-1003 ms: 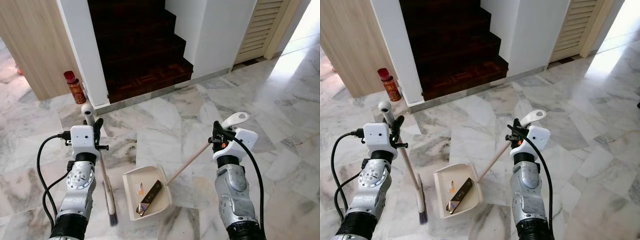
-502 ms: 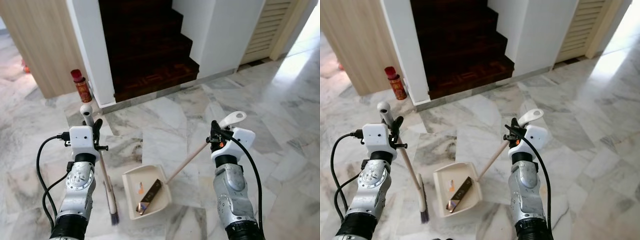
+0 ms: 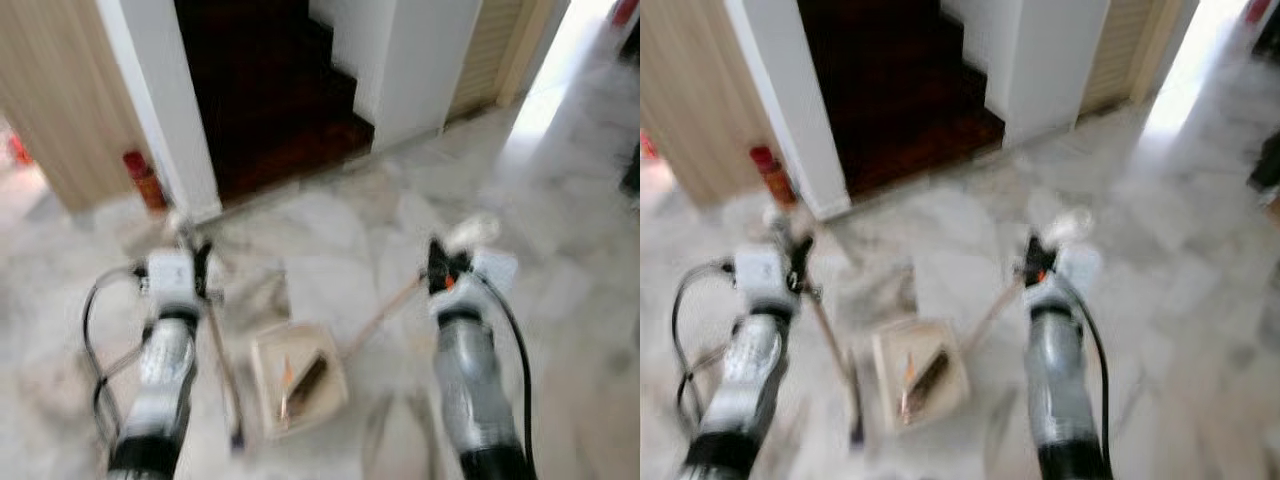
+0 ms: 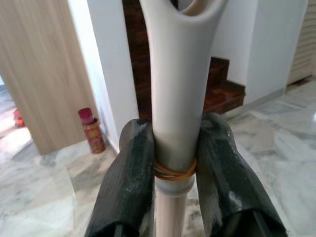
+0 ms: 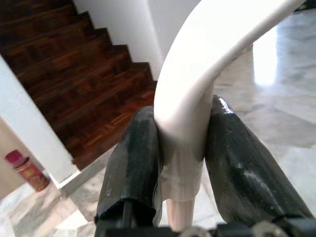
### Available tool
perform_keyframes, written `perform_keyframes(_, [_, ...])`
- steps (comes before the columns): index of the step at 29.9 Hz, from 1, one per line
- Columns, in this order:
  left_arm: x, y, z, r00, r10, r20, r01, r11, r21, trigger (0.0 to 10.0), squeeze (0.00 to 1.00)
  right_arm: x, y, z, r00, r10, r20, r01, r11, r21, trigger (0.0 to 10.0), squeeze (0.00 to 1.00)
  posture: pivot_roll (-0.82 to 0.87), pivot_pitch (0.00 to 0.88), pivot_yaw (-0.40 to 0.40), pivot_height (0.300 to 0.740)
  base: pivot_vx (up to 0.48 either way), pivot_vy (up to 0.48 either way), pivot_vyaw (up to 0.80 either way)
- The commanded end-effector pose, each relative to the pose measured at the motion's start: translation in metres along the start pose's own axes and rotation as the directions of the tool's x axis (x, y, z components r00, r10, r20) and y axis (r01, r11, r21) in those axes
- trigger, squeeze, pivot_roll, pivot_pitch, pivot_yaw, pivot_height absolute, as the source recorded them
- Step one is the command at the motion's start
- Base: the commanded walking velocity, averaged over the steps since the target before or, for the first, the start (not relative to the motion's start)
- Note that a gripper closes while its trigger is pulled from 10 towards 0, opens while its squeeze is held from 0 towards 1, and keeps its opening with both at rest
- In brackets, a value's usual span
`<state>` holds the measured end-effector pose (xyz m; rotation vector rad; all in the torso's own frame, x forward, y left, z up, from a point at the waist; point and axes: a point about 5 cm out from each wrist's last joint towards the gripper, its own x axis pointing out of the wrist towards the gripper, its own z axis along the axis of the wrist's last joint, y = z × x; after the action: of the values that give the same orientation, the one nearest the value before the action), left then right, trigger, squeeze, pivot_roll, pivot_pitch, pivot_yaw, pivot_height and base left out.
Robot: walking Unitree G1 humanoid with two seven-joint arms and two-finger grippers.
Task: Sweep floor
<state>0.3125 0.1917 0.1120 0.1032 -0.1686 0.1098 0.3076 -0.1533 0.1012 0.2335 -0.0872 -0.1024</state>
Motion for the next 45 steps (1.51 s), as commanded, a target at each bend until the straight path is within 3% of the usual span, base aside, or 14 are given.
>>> perform_keyframes(1, [0.0041,0.0031,0.0091,0.999,0.01,0.041,-0.01,1.0,-0.002,10.0,0.0,0.0054,0.0072,0.0136,0.998,0.017,0.061,-0.018,1.0,0.011,10.0,0.0,-0.04,0.043,-0.009,0.74,0.0,0.42,0.0])
perform_keyframes(45, [0.0057,0.007,0.0101,0.999,0.016,0.037,-0.016,1.0,0.008,10.0,0.0,0.0056,0.0078,0.0121,0.999,0.013,0.05,-0.013,1.0,0.011,10.0,0.0,-0.03,0.051,-0.007,0.74,0.0,0.423,0.0])
